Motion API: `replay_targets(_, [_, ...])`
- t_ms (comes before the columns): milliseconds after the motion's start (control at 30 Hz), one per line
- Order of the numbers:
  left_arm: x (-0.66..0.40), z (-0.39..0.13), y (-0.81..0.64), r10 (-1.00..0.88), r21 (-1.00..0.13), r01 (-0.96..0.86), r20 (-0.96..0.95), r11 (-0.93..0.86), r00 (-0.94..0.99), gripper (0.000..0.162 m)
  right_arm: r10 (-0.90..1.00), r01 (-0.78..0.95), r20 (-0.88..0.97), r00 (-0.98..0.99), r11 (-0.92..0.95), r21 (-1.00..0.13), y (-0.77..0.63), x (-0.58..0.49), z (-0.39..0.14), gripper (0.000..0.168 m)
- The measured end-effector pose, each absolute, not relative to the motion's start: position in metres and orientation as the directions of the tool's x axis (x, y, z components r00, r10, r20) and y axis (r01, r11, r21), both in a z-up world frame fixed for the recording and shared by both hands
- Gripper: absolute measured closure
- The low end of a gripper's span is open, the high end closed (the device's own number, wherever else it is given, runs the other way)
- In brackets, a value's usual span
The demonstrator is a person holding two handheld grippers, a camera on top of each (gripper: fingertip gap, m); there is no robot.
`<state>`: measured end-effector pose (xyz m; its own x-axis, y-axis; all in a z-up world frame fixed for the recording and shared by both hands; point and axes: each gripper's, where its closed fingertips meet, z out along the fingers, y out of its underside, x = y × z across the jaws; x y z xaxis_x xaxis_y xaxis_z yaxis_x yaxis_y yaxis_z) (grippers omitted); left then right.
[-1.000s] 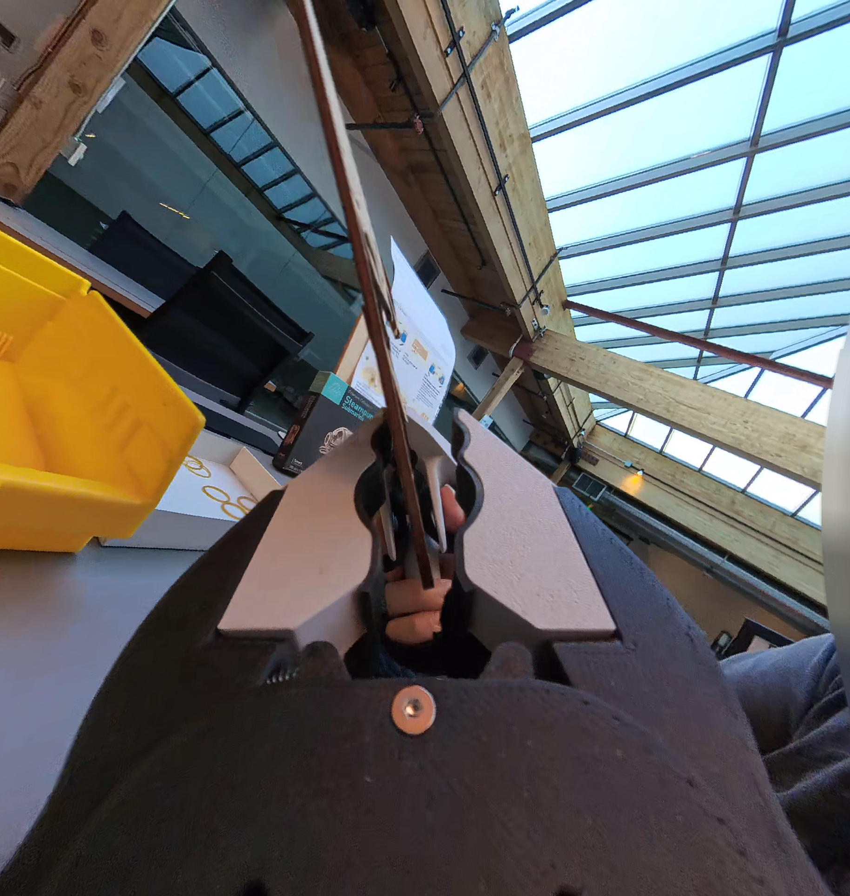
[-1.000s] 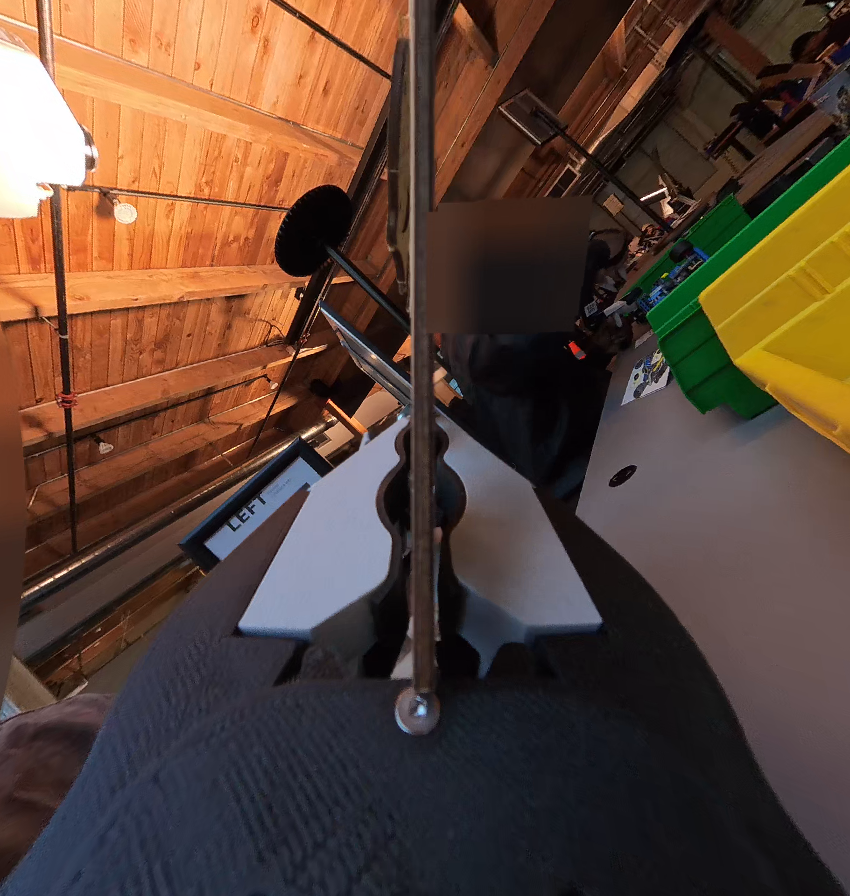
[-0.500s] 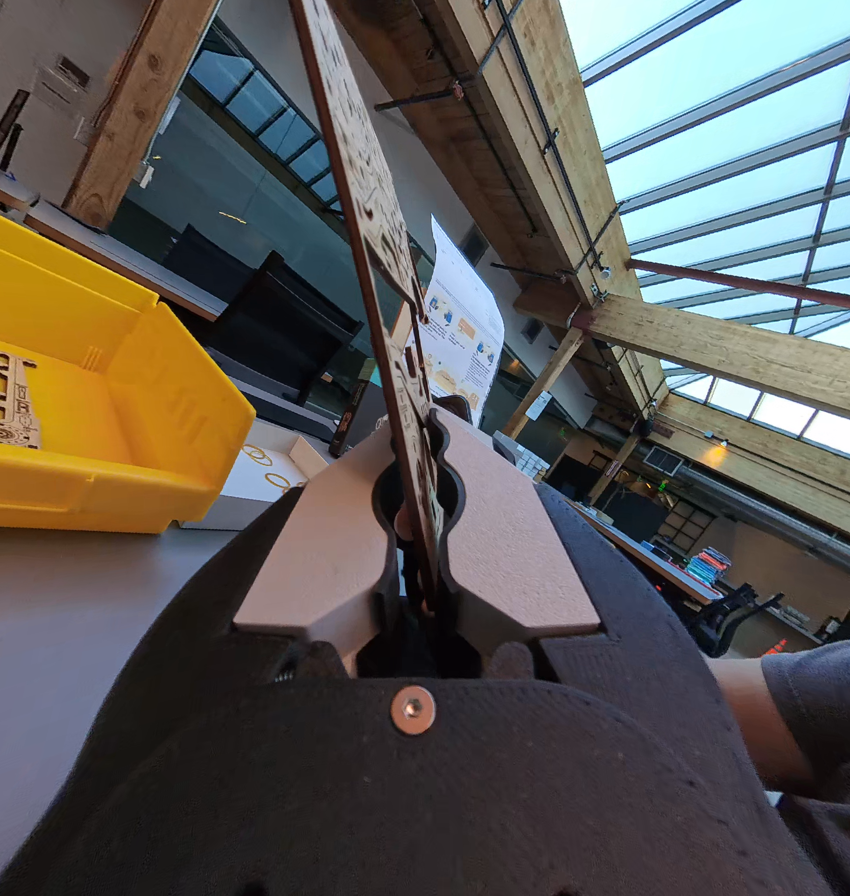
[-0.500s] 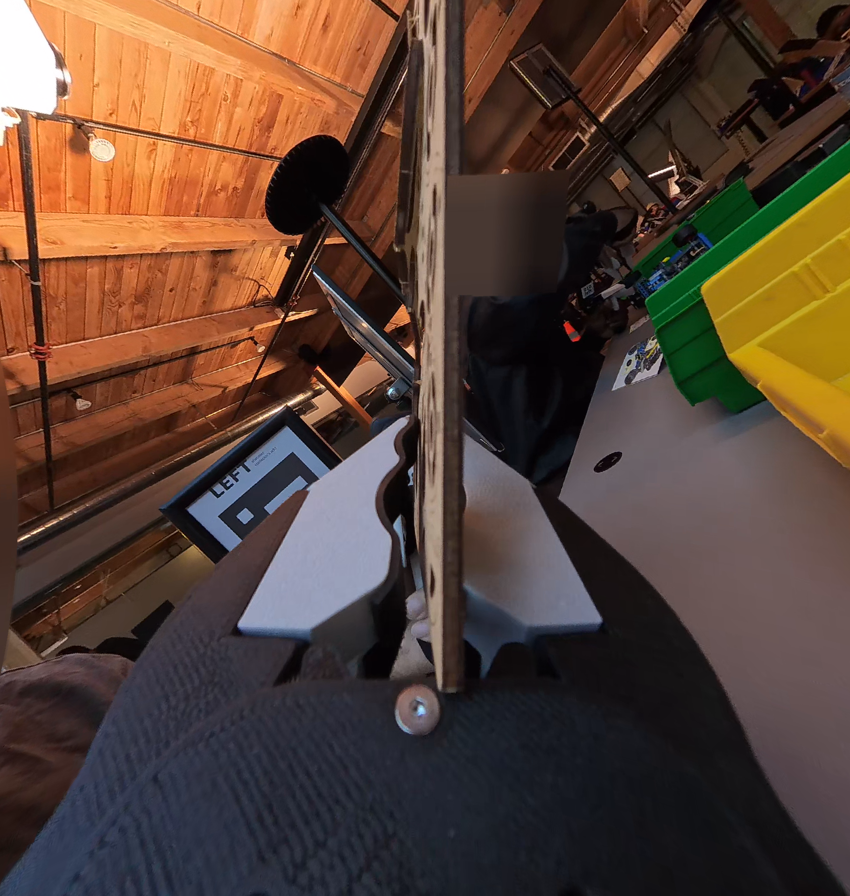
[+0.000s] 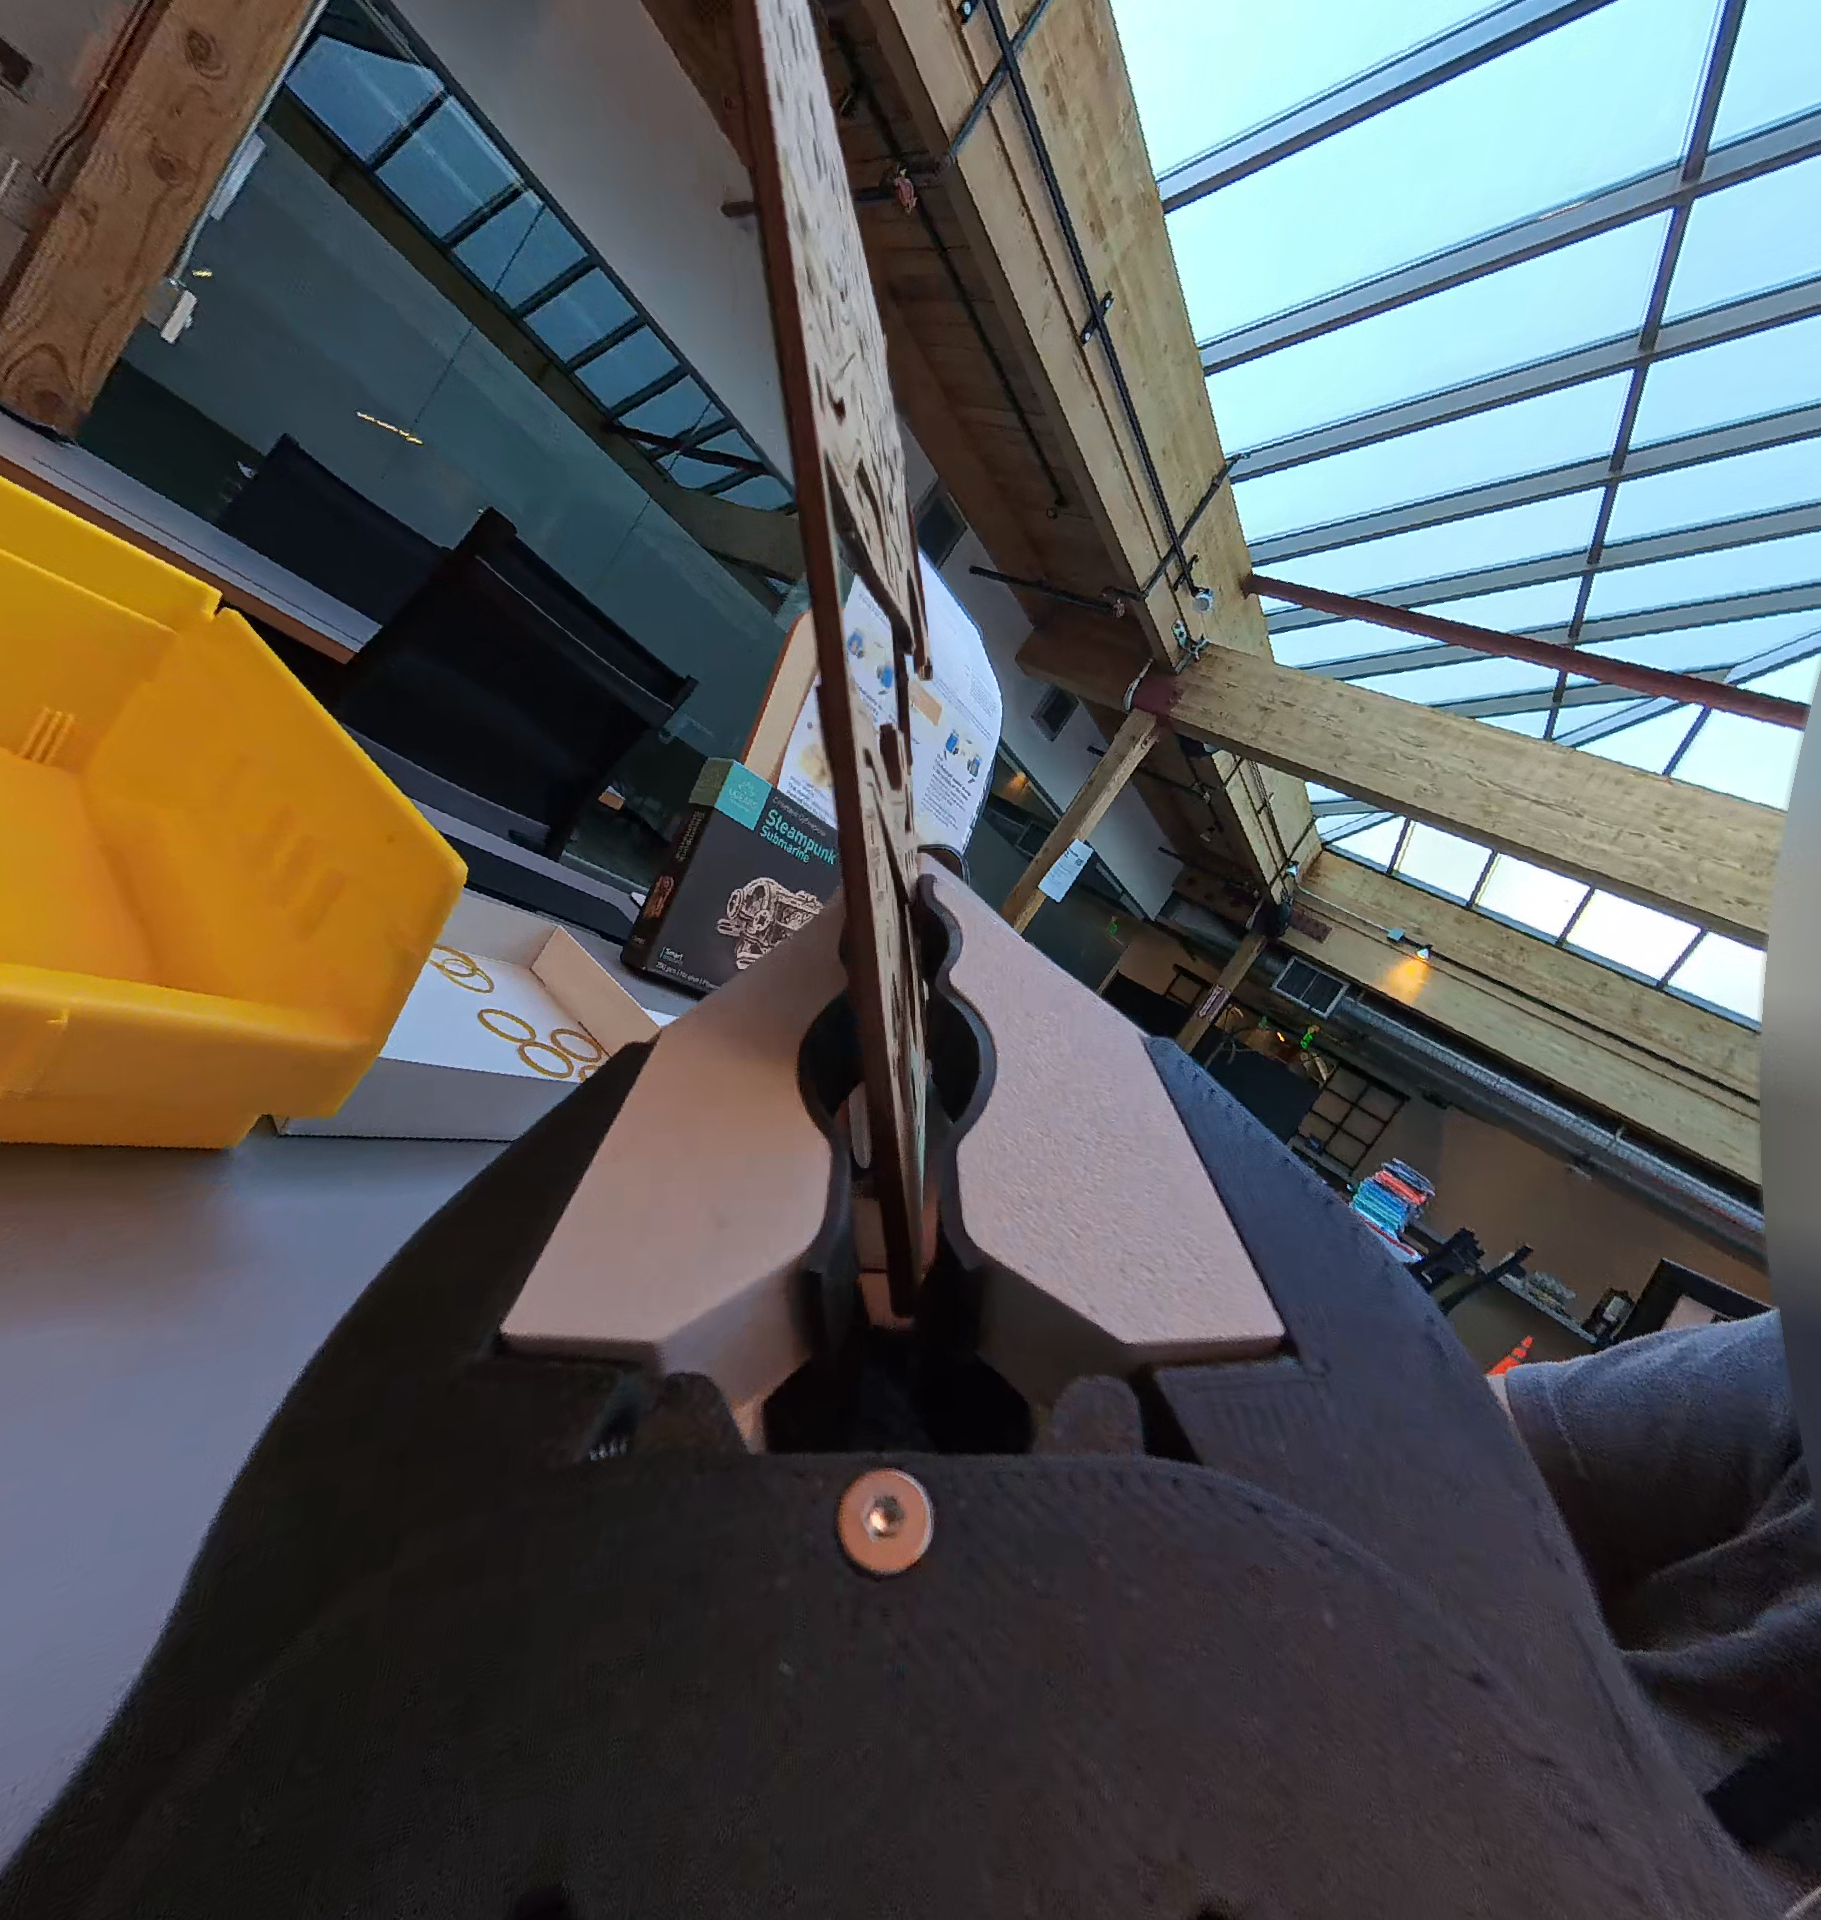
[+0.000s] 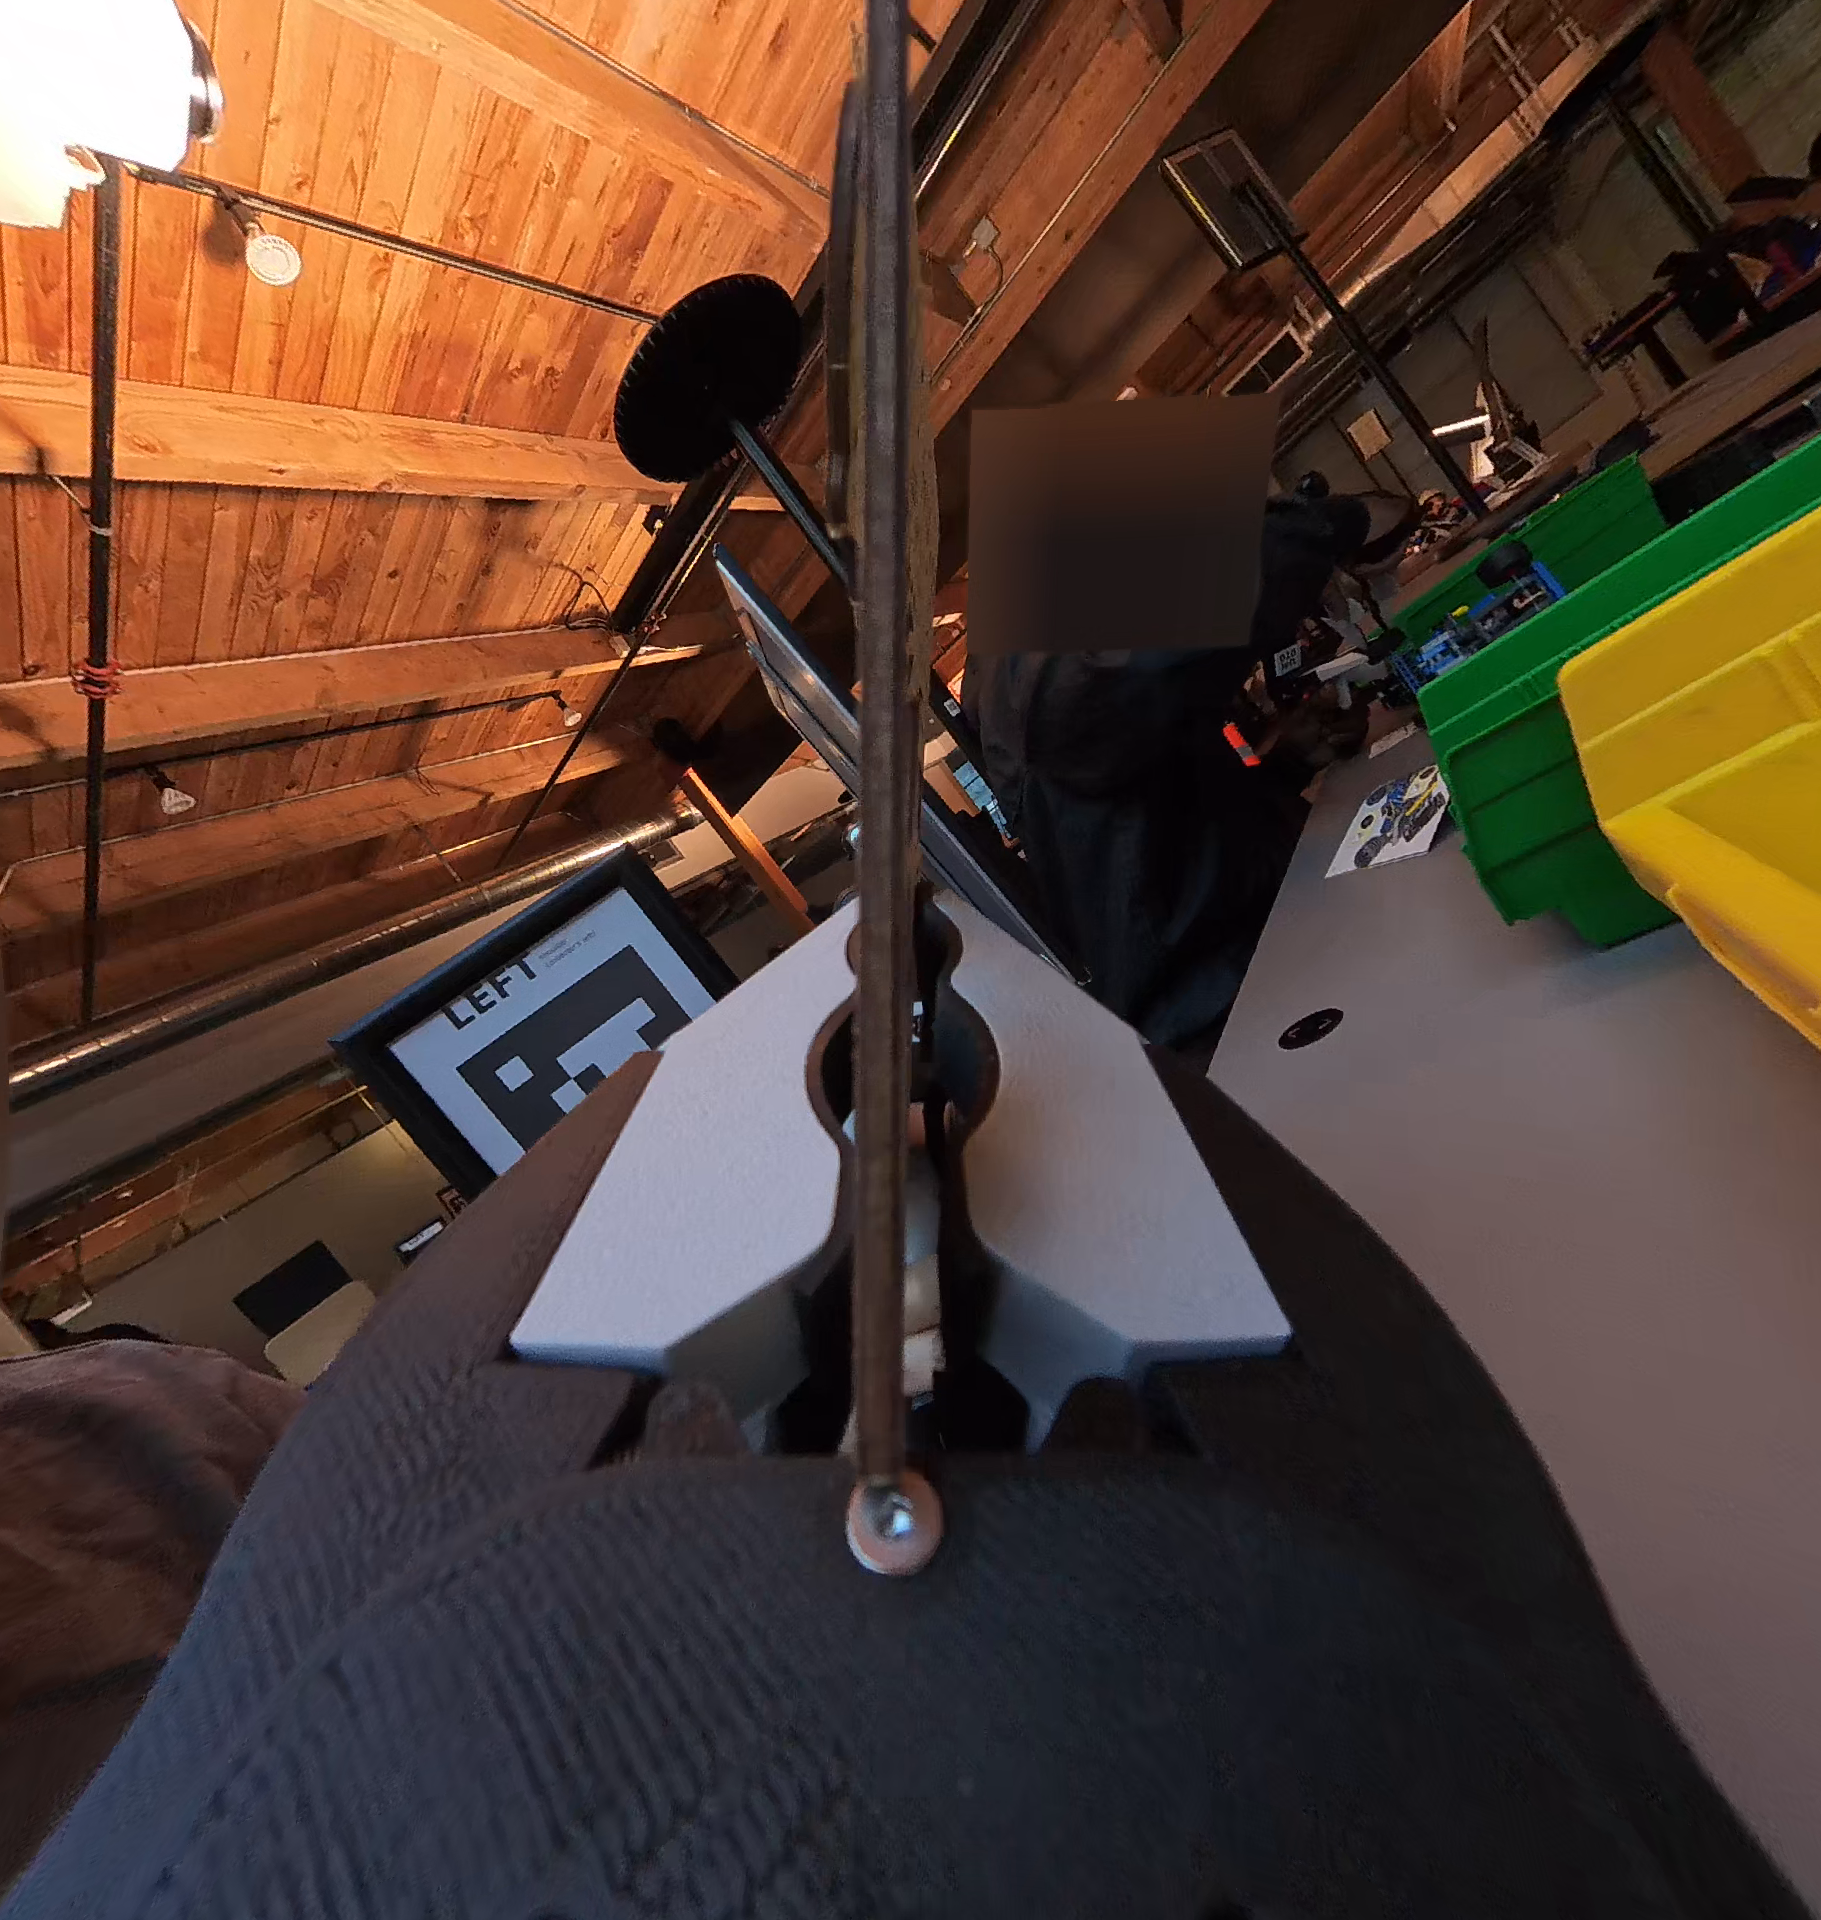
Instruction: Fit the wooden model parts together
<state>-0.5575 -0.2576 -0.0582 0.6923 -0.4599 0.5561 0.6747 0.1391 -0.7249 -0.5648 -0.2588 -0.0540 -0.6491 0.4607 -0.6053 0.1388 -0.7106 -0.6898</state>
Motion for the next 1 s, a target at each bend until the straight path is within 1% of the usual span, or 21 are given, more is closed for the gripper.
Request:
replay_targets(200, [-0.555, -0.056, -0.261, -0.483, -0.718, 0.675, 0.537, 0.167, 0.691, 0.159, 0.531, 0.101, -0.552, -0.643, -0.655, -0.749, -0.263, -0.562, -0.053, 0.167])
replay_targets(333, [-0.554, -0.052, -0.262, -0.469, -0.722, 0.664, 0.527, 0.193, 0.709, 0.158, 0.483, 0.102, -0.567, -0.667, -0.694, -0.712, -0.261, -0.559, -0.049, 0.168])
replay_targets(367, [-0.558, -0.049, -0.265, -0.460, -0.709, 0.669, 0.528, 0.224, 0.714, 0.157, 0.481, 0.098, -0.576, -0.661, -0.706, -0.702, -0.258, -0.559, -0.048, 0.168])
replay_targets(433, [-0.570, -0.040, -0.275, -0.462, -0.670, 0.685, 0.530, 0.285, 0.711, 0.149, 0.489, 0.088, -0.586, -0.646, -0.715, -0.694, -0.251, -0.558, -0.046, 0.168])
replay_targets(467, [-0.573, -0.039, -0.279, -0.459, -0.668, 0.684, 0.529, 0.293, 0.714, 0.147, 0.491, 0.093, -0.589, -0.642, -0.713, -0.695, -0.250, -0.557, -0.046, 0.168])
replay_targets(500, [-0.574, -0.038, -0.280, -0.455, -0.677, 0.677, 0.526, 0.288, 0.719, 0.142, 0.494, 0.095, -0.587, -0.642, -0.708, -0.700, -0.250, -0.556, -0.046, 0.168])
replay_targets(567, [-0.572, -0.041, -0.276, -0.441, -0.702, 0.670, 0.535, 0.243, 0.721, 0.126, 0.497, 0.094, -0.577, -0.648, -0.700, -0.708, -0.251, -0.554, -0.044, 0.168])
replay_targets(600, [-0.569, -0.042, -0.273, -0.446, -0.714, 0.664, 0.531, 0.223, 0.721, 0.125, 0.497, 0.100, -0.579, -0.646, -0.698, -0.709, -0.252, -0.554, -0.045, 0.168])
replay_targets(633, [-0.567, -0.043, -0.271, -0.443, -0.724, 0.658, 0.530, 0.208, 0.723, 0.127, 0.496, 0.104, -0.579, -0.647, -0.694, -0.712, -0.253, -0.555, -0.045, 0.168])
replay_targets(733, [-0.567, -0.042, -0.266, -0.433, -0.743, 0.634, 0.510, 0.212, 0.743, 0.146, 0.498, 0.115, -0.575, -0.649, -0.683, -0.721, -0.257, -0.555, -0.046, 0.168])
replay_targets(800, [-0.561, -0.045, -0.262, -0.442, -0.772, 0.614, 0.498, 0.165, 0.746, 0.149, 0.510, 0.113, -0.569, -0.645, -0.673, -0.731, -0.258, -0.555, -0.047, 0.168])
replay_targets(867, [-0.556, -0.045, -0.261, -0.465, -0.785, 0.603, 0.484, 0.145, 0.741, 0.159, 0.517, 0.114, -0.564, -0.644, -0.664, -0.739, -0.258, -0.556, -0.047, 0.168])
replay_targets(1000, [-0.555, -0.045, -0.261, -0.477, -0.779, 0.612, 0.491, 0.134, 0.729, 0.160, 0.503, 0.124, -0.567, -0.652, -0.666, -0.735, -0.259, -0.555, -0.047, 0.168])
